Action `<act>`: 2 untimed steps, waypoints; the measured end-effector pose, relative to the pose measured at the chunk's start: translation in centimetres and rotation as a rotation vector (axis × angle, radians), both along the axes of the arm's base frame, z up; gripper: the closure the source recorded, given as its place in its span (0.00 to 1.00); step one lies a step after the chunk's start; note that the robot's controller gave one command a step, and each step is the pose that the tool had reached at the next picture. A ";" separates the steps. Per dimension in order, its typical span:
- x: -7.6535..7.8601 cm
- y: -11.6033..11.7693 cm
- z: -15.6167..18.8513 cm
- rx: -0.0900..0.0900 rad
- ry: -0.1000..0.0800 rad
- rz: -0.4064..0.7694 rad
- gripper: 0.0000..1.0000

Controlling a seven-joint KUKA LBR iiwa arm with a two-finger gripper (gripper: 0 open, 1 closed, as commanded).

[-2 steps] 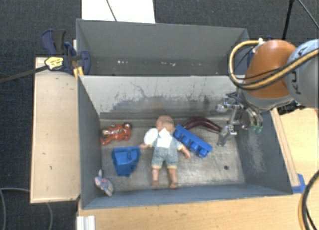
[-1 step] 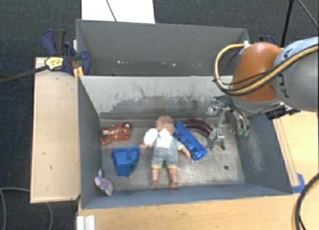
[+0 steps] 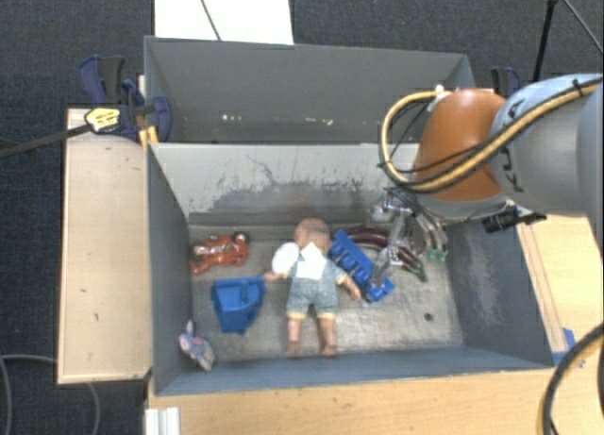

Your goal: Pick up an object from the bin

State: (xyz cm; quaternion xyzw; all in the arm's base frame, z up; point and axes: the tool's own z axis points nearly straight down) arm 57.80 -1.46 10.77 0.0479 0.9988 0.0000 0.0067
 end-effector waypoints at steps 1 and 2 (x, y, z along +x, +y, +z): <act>-0.1 0.9 -3.0 0.002 0.007 -0.159 0.00; -0.1 1.0 -3.5 0.001 0.000 -0.112 1.00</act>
Offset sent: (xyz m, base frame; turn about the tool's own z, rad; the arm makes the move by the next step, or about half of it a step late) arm -0.0044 0.0107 -0.0377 0.1097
